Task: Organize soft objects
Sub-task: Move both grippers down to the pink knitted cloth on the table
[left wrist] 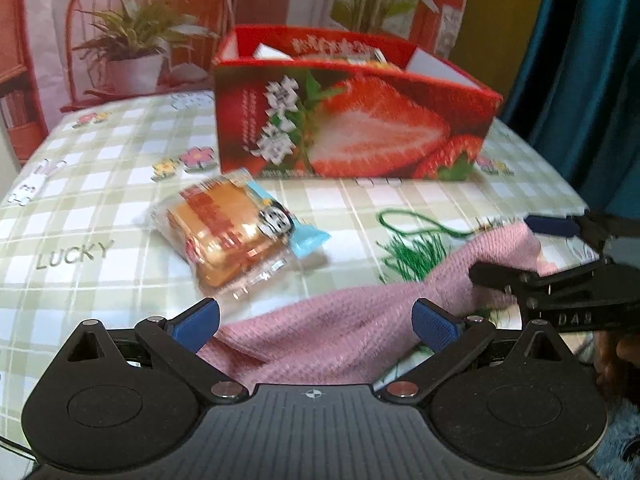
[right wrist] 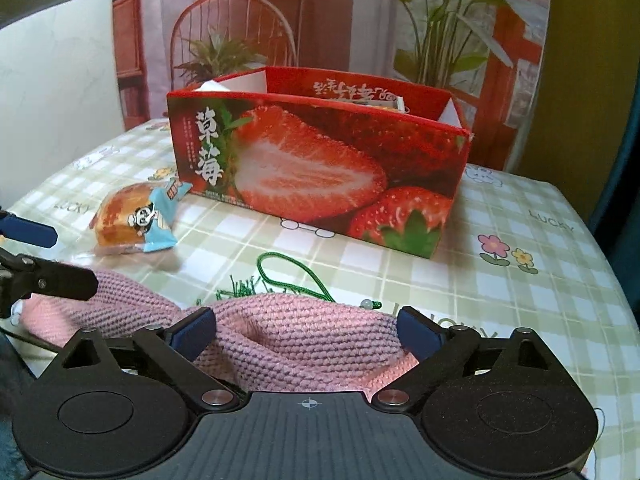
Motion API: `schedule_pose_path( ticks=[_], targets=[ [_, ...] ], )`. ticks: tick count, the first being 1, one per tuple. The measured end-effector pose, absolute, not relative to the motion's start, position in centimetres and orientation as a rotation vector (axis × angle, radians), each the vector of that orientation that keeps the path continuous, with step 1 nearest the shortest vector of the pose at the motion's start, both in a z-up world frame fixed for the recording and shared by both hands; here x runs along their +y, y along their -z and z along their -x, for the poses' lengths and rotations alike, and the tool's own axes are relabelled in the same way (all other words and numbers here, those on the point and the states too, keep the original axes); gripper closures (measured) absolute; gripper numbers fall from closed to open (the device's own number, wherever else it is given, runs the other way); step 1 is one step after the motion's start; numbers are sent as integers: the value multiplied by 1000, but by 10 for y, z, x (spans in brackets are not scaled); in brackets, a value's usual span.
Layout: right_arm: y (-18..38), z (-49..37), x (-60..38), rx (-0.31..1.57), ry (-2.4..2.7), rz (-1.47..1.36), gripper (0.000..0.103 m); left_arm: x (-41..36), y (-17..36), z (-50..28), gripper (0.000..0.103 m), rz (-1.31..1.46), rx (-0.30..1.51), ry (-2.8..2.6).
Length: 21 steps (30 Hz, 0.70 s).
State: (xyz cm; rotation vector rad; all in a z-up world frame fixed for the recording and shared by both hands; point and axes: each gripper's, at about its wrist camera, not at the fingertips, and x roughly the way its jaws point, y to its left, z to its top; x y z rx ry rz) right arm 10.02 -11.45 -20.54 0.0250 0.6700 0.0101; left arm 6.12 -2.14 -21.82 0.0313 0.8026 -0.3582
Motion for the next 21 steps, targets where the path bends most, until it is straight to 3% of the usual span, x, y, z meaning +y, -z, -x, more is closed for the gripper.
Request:
schedule_pose_path(
  ticks=[21],
  targets=[
    [221,-107,-130,694,35,-77,9,-11,251,-81,3,9,945,311]
  ],
)
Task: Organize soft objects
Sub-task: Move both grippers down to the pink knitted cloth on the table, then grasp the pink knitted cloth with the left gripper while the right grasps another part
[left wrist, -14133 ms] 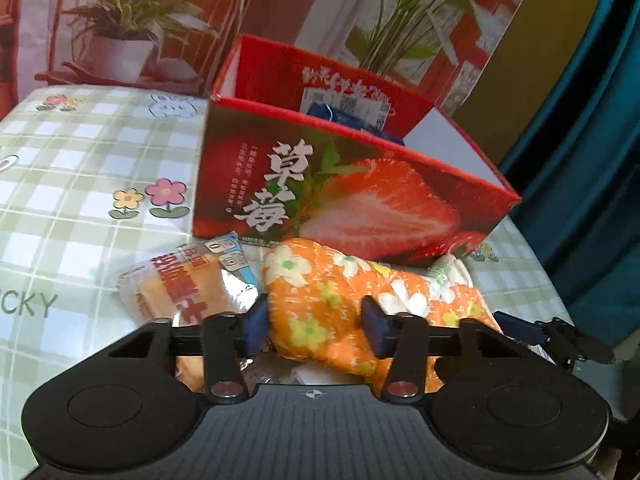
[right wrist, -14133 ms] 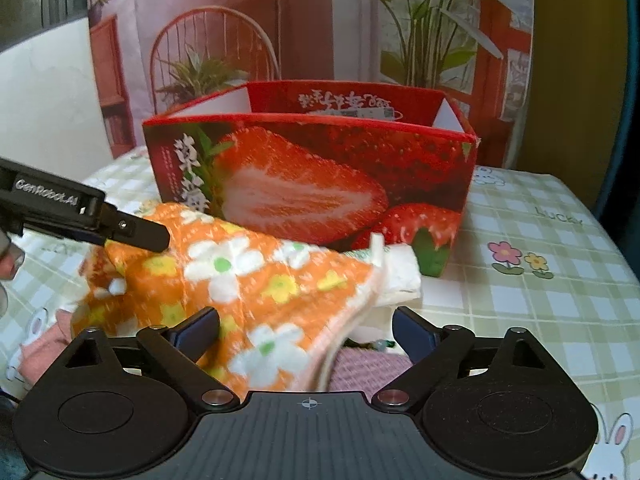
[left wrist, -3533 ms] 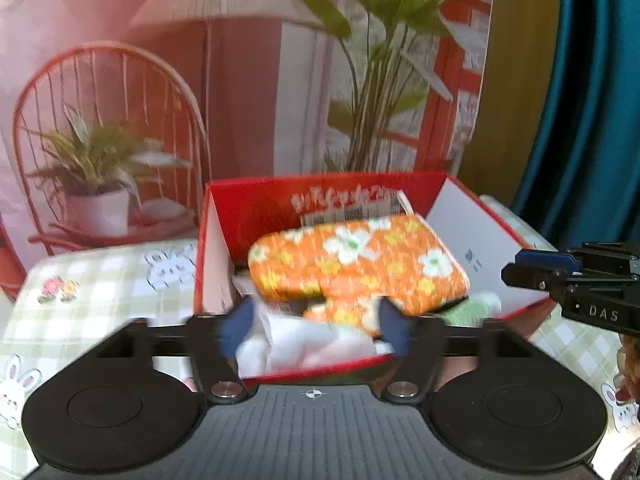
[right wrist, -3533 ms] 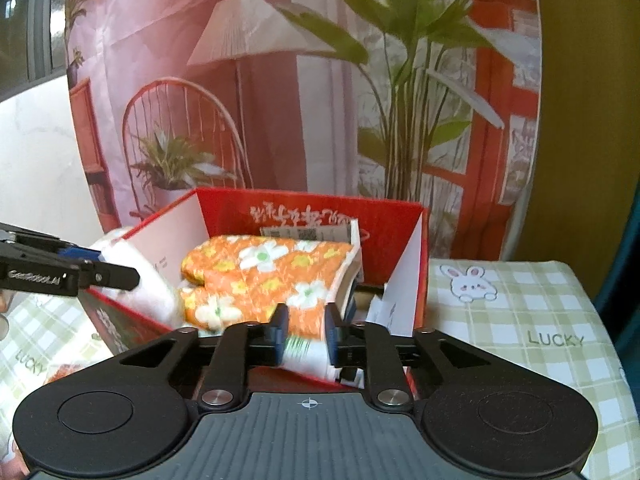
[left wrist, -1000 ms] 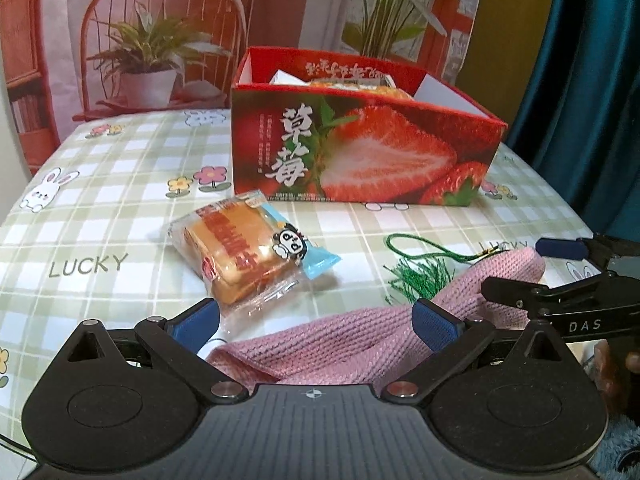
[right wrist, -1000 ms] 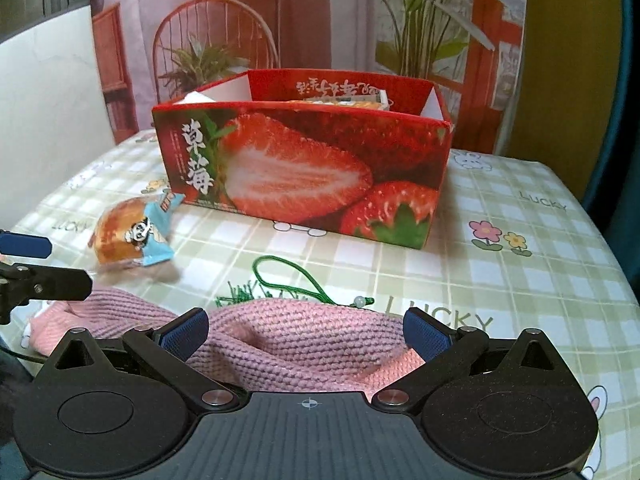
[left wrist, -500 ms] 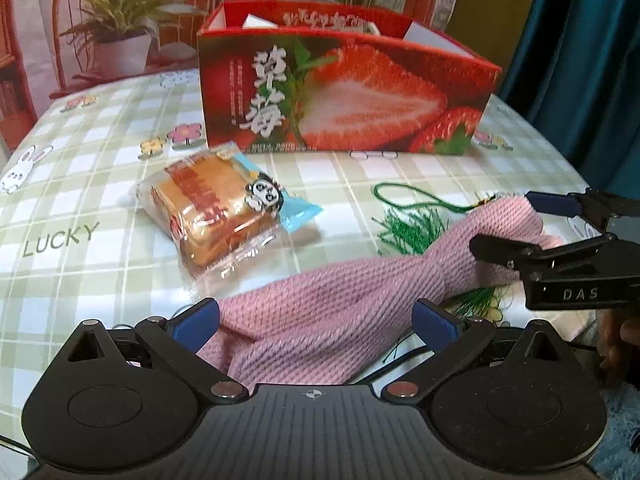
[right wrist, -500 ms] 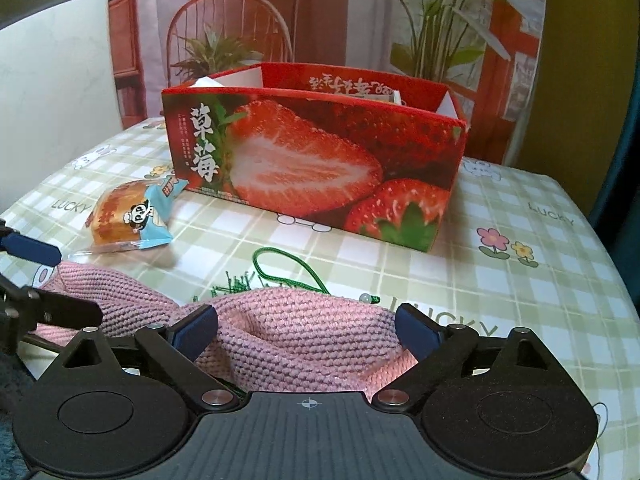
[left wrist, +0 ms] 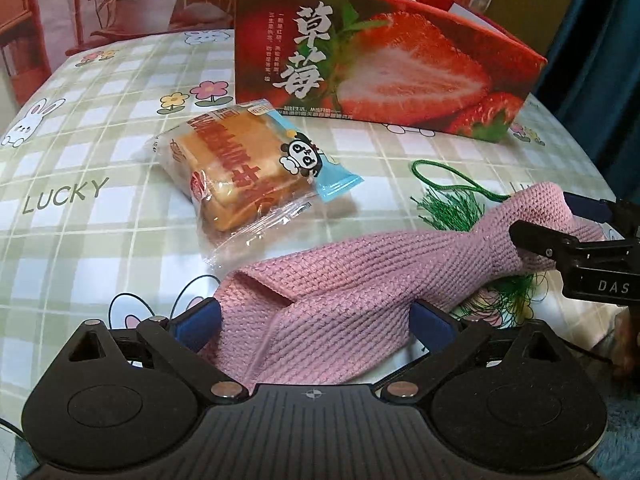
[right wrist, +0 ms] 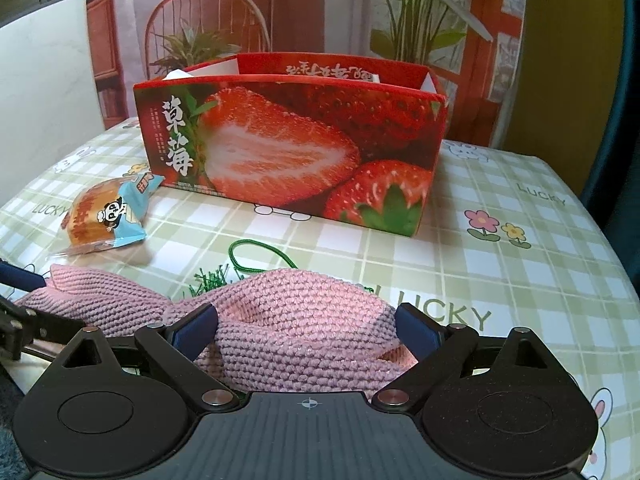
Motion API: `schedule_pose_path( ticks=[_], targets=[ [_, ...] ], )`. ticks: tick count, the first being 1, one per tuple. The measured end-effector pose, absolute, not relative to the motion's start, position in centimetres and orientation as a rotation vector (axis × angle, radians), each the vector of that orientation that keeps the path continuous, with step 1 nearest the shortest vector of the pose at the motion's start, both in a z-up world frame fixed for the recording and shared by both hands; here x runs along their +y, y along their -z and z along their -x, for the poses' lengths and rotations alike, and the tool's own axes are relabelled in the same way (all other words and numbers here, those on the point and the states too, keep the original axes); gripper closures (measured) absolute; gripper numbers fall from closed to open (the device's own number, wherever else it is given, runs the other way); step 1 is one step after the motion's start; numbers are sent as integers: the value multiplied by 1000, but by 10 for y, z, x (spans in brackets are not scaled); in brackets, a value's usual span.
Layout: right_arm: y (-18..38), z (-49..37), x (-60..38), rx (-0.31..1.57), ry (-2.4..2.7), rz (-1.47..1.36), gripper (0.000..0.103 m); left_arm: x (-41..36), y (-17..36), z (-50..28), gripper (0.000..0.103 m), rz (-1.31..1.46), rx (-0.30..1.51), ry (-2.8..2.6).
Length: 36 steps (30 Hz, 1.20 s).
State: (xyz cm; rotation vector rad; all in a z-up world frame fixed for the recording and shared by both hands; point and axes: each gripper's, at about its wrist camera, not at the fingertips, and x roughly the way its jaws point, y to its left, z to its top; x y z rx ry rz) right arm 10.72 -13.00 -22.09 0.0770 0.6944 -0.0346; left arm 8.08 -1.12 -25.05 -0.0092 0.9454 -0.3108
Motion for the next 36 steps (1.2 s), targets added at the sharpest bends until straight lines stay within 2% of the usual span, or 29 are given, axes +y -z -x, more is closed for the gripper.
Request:
schedule_pose_path(
  ticks=[12,15,17,21,22,27,36],
  targets=[
    [220,-106,-129,693,34,-80,9,-11,247,-79,14,19,921,326],
    [220,-106,-129,692,34,-80,9,-12,246,-77,30,24,908,357],
    [219,-106,-129,689,32,-85,9,-10,245,-77,56,55,893,401],
    [218,-104,-131,676,22,-103,9,-6,244,-76,74,106,866,438],
    [217,-104,-131,674,19,-108,10,-4,243,-75,82,115,856,438],
    [215,-102,-133,653,12,-124,12,8,236,-73,87,168,779,403],
    [209,-96,-136,606,7,-143,16,29,218,-66,89,224,652,298]
  ],
)
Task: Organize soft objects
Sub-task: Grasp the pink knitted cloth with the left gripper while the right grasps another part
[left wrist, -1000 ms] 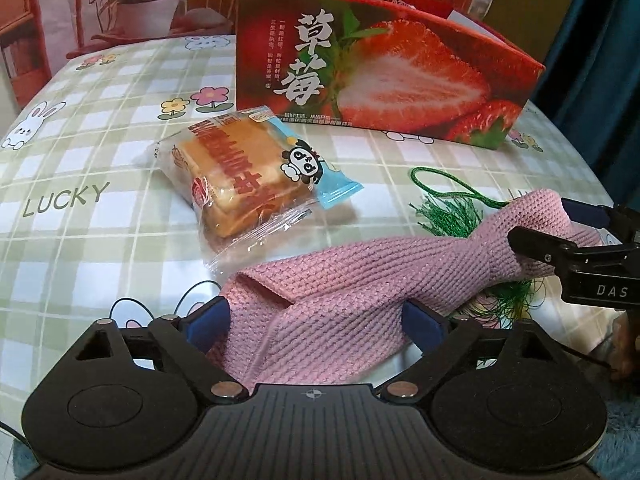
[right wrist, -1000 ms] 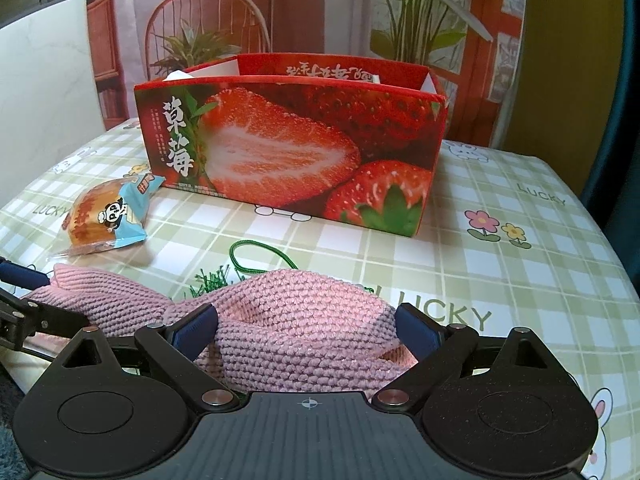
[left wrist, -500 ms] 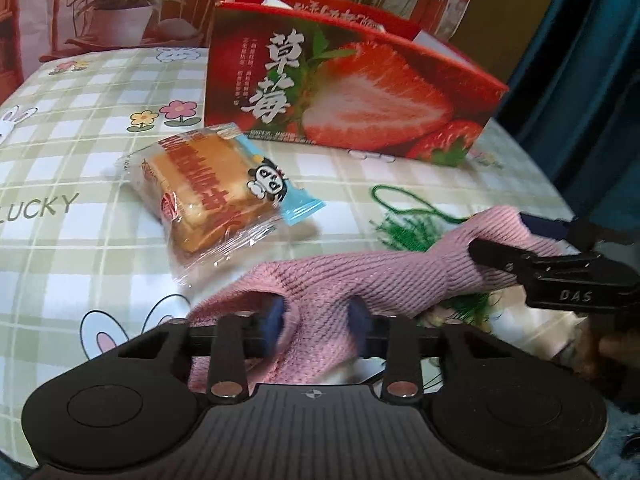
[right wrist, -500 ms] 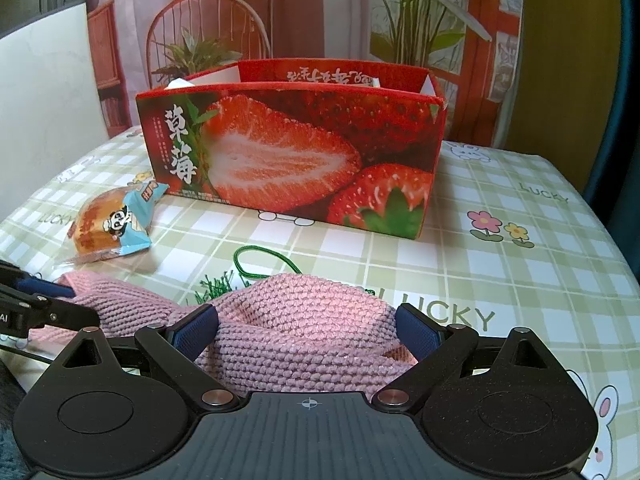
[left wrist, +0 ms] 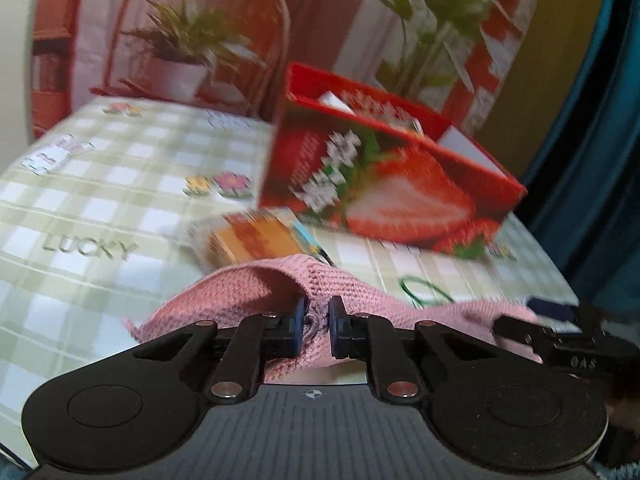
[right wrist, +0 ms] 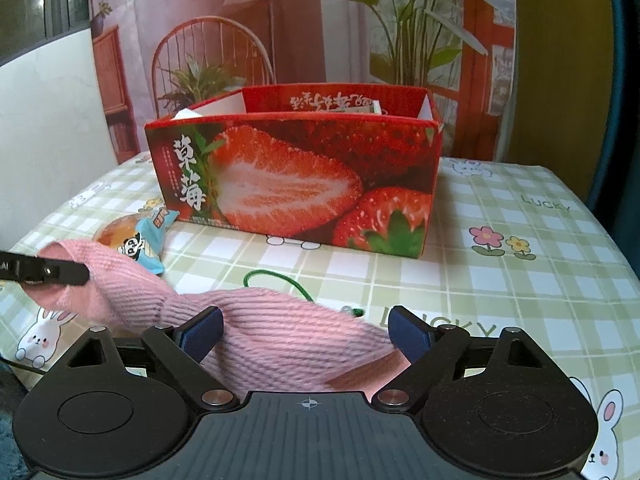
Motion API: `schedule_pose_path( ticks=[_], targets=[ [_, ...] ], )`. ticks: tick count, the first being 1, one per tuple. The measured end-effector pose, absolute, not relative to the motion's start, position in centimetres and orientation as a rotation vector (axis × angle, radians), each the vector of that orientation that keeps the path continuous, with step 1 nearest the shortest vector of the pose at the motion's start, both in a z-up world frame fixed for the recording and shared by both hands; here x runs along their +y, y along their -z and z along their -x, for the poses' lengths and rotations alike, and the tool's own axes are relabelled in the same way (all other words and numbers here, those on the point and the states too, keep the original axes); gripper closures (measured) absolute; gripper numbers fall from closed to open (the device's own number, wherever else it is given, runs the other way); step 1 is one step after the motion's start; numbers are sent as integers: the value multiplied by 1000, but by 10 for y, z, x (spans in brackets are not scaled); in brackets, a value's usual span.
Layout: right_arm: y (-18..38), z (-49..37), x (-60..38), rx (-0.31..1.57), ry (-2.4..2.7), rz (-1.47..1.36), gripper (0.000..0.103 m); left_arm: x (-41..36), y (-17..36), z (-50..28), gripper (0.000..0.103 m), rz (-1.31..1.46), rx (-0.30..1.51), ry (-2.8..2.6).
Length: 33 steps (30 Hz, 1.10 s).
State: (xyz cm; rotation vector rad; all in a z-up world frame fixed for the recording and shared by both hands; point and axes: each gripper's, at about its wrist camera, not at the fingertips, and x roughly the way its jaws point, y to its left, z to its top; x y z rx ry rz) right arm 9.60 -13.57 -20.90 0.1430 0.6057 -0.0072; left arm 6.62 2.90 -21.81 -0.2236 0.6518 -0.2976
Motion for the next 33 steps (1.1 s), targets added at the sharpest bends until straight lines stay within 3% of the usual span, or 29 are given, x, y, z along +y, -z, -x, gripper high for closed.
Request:
schedule_pose_path(
  ticks=[7,17,20,23,33],
  targets=[
    [210,-96,-138,626,2,-163,30,41,221,-72,89,262,677,237],
    [192,-84,-132,640,13,-95,30,40,227,-73,89,257,705,237],
    [195,-80,-135,679,8,-118,42,39,227,-73,89,257,708,237],
    [194,-74,-136,690,0,-130,47,39,227,-73,89,255,710,239],
    [197,-74,-128,726,-55,-101,46,32,230,-73,89,233,732,270]
  ],
)
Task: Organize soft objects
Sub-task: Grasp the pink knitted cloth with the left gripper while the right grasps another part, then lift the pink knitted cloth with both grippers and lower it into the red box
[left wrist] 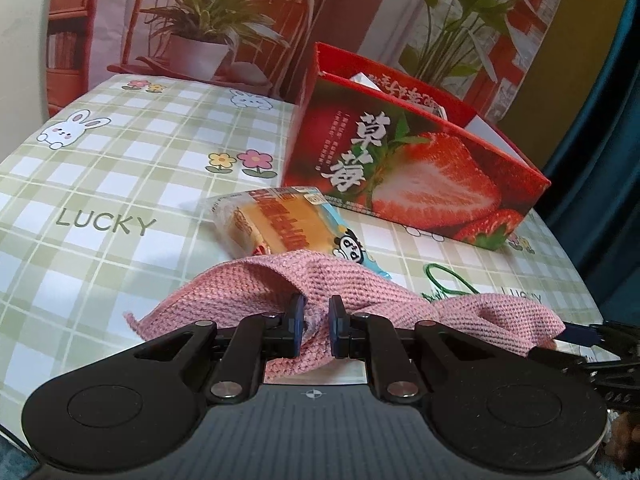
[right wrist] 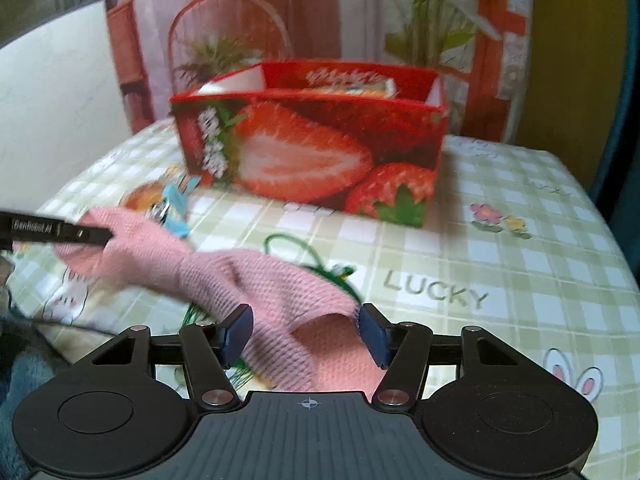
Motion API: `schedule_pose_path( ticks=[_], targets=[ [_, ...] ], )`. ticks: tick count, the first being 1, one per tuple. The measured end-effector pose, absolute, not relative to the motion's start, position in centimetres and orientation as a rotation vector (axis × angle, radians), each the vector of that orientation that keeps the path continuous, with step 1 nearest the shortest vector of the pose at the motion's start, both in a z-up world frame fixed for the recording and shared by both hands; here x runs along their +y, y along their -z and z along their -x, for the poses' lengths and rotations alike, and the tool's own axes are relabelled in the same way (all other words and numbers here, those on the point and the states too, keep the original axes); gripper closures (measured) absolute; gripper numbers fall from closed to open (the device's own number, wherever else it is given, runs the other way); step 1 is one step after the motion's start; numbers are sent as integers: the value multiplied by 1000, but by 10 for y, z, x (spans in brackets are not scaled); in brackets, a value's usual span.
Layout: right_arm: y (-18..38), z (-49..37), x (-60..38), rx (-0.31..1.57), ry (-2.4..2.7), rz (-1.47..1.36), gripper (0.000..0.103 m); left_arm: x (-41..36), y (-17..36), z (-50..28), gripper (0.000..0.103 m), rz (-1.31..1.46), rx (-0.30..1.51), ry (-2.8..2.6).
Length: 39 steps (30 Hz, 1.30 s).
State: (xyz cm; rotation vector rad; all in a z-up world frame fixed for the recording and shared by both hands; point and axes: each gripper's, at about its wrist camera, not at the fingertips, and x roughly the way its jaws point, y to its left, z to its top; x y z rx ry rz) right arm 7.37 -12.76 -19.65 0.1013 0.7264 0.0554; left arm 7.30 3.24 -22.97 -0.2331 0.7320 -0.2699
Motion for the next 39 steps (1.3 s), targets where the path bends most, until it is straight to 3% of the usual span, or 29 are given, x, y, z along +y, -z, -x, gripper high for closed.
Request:
schedule_pose_path(
  ticks=[3,7,9,10,11,20,27,34,39],
  targets=[
    [203,-79,-119,754,-75,-54,50,32,231,-73,89,225,738,277],
    [210,-83,-114,788,-109,-46,77,32,232,-74,89,225,747,283],
    [210,-82,-116,781,-113,-58,84,32,232,-74,89,227,750,287],
    [209,-82,-117,771,-113,-65,94,32,232,-75,89,228,752,291],
    [207,-82,-119,761,-109,-70,96,31,233,-75,87,228,755,297],
    [203,-104,-136,688,-79,-100,96,26,240,-78,66,219,797,336],
    [219,-102,-131,659,-111,-130,94,17,243,-79,58,191,819,368],
    [220,-98,-129,646,-106,-131,94,17,235,-73,33,187,766,418],
    [219,-96,-134,636,-97,-152,93,5,236,-73,33,119,785,442]
  ],
)
